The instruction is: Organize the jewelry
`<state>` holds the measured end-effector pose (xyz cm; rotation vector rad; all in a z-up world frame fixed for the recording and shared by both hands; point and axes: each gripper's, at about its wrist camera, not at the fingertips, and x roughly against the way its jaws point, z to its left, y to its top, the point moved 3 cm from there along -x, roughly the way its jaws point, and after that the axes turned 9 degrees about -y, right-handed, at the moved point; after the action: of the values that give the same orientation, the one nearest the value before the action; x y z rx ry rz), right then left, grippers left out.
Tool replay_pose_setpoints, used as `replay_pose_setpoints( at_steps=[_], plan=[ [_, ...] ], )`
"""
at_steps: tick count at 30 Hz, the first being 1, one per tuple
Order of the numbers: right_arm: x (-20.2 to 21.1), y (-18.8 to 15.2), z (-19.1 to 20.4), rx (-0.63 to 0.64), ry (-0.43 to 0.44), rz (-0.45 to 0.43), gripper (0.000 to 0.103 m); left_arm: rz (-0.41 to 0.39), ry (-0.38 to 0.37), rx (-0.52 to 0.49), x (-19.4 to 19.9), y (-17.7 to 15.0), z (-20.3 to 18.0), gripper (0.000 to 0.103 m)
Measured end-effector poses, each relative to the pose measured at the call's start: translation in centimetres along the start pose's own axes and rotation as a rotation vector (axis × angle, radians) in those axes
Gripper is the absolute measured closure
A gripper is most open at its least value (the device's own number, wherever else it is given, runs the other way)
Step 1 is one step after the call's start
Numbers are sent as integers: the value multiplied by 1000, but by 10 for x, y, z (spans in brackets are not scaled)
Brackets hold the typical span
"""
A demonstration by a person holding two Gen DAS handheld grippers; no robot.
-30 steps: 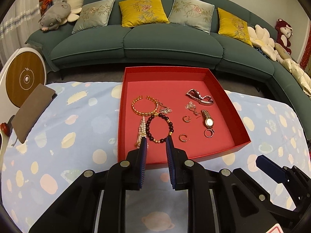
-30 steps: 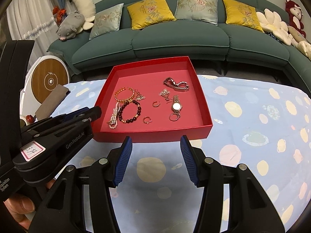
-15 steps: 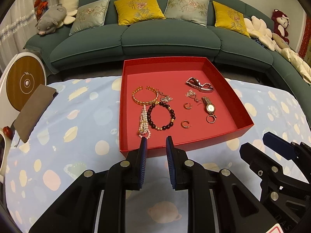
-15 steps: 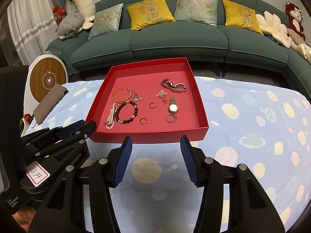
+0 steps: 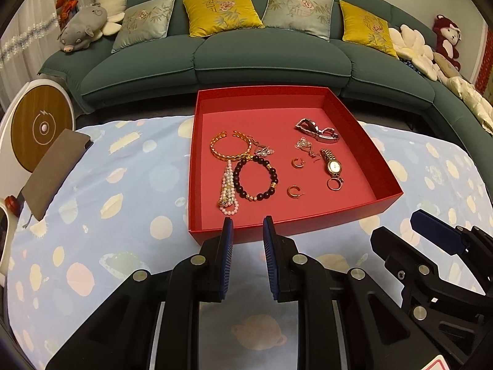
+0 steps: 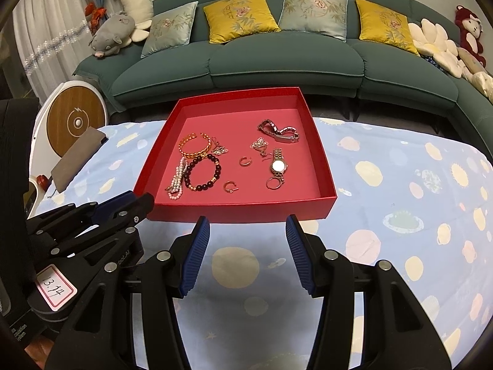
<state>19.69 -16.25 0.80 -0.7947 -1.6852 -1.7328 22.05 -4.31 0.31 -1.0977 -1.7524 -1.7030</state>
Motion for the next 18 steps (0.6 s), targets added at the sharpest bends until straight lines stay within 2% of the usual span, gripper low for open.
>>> replay_pose_setpoints(
  at_steps=[18],
  plan=[
    [1,0,-4,-11,-11,-3,53,-11,0,14,0,3,-3,83]
  ],
)
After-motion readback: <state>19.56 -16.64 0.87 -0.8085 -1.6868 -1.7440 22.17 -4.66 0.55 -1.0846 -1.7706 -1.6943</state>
